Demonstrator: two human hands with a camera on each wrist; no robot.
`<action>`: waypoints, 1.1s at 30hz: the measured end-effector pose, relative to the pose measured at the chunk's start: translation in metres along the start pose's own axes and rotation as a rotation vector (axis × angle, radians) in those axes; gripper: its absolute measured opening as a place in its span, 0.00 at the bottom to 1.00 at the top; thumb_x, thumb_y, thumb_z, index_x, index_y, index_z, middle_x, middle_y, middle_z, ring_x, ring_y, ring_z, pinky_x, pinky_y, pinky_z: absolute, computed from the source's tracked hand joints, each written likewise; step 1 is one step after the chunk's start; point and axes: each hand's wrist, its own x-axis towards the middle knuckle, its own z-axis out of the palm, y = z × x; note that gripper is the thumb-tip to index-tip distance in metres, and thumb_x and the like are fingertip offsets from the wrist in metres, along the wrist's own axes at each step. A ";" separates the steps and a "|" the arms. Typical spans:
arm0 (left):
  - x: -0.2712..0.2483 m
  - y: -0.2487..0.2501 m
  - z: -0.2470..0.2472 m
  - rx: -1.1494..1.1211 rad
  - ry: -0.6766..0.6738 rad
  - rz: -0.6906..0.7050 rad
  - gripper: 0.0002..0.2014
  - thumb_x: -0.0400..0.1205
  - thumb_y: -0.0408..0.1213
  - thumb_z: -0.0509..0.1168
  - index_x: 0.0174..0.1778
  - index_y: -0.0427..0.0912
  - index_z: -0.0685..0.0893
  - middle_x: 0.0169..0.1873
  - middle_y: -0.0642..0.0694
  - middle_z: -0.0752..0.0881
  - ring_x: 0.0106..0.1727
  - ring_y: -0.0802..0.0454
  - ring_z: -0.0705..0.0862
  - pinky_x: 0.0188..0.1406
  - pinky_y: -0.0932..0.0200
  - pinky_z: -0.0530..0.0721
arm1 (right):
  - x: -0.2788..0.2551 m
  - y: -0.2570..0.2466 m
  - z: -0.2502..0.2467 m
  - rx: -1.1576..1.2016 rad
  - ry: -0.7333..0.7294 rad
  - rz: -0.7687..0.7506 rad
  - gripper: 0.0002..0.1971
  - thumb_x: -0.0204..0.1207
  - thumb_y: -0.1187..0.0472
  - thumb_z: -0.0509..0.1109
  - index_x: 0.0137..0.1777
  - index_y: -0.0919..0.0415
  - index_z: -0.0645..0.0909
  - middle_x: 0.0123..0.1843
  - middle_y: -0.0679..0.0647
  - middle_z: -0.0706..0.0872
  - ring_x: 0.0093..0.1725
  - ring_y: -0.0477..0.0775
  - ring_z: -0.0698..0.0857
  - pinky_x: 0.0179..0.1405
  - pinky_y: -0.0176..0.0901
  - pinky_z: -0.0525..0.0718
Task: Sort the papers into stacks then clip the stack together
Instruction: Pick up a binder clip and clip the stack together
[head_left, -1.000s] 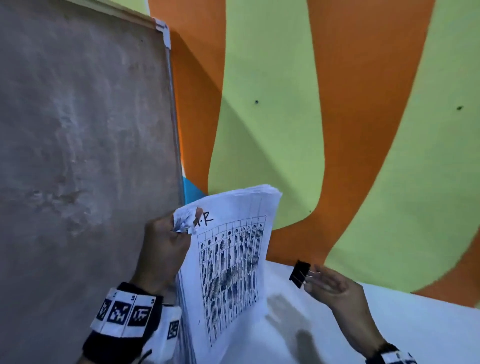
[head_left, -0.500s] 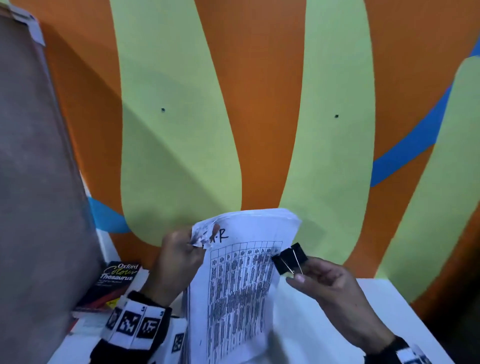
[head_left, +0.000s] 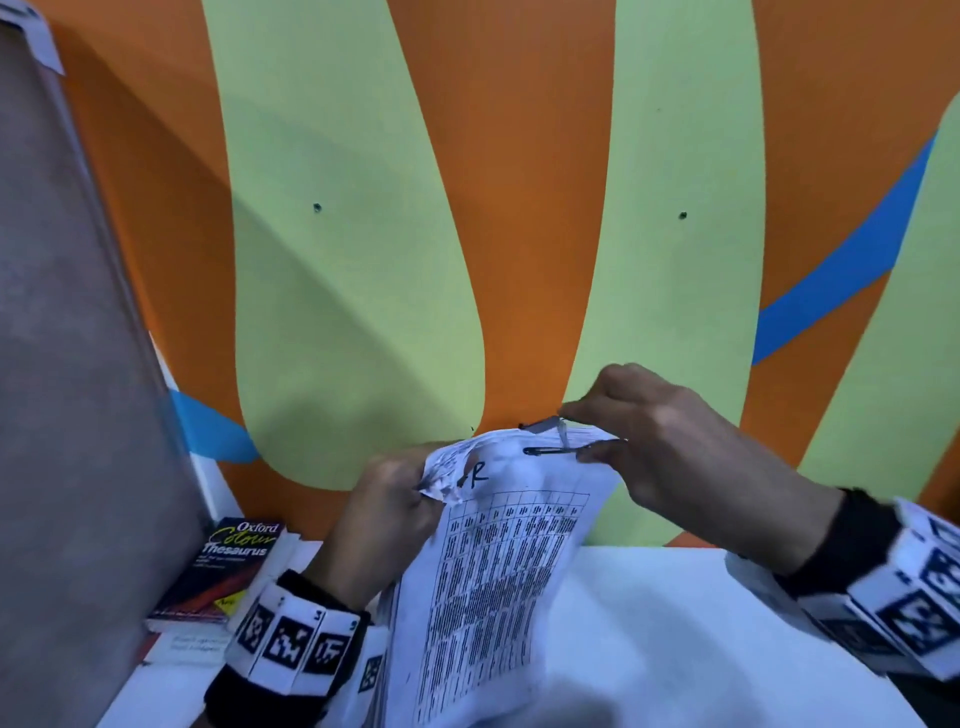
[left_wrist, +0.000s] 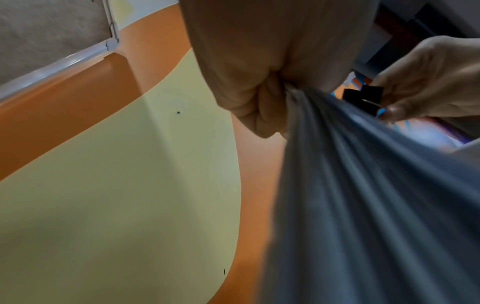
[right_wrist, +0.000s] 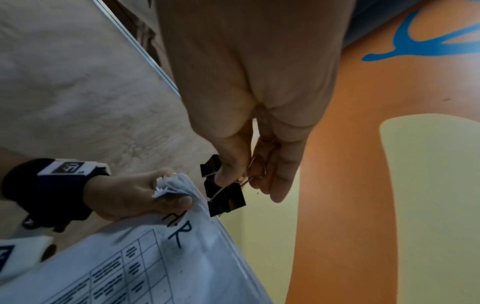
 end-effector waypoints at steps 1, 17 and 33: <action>0.000 0.001 0.000 0.007 -0.008 0.009 0.15 0.70 0.15 0.68 0.40 0.41 0.87 0.27 0.46 0.86 0.29 0.50 0.83 0.29 0.53 0.79 | 0.005 -0.003 -0.004 -0.025 -0.038 -0.026 0.17 0.67 0.74 0.76 0.55 0.60 0.85 0.42 0.54 0.80 0.44 0.56 0.82 0.41 0.38 0.77; 0.010 0.015 -0.002 0.008 -0.138 0.224 0.11 0.75 0.33 0.55 0.45 0.55 0.77 0.30 0.71 0.71 0.29 0.71 0.72 0.27 0.65 0.70 | 0.039 -0.014 -0.015 -0.330 -0.327 -0.182 0.10 0.56 0.71 0.79 0.31 0.59 0.81 0.30 0.51 0.76 0.32 0.56 0.80 0.19 0.40 0.63; 0.013 -0.008 0.006 0.097 -0.102 0.310 0.08 0.80 0.38 0.60 0.45 0.41 0.84 0.34 0.50 0.85 0.26 0.55 0.78 0.22 0.61 0.78 | 0.054 -0.015 -0.005 -0.259 -0.525 -0.116 0.08 0.74 0.67 0.68 0.52 0.61 0.80 0.55 0.54 0.80 0.57 0.57 0.78 0.44 0.45 0.79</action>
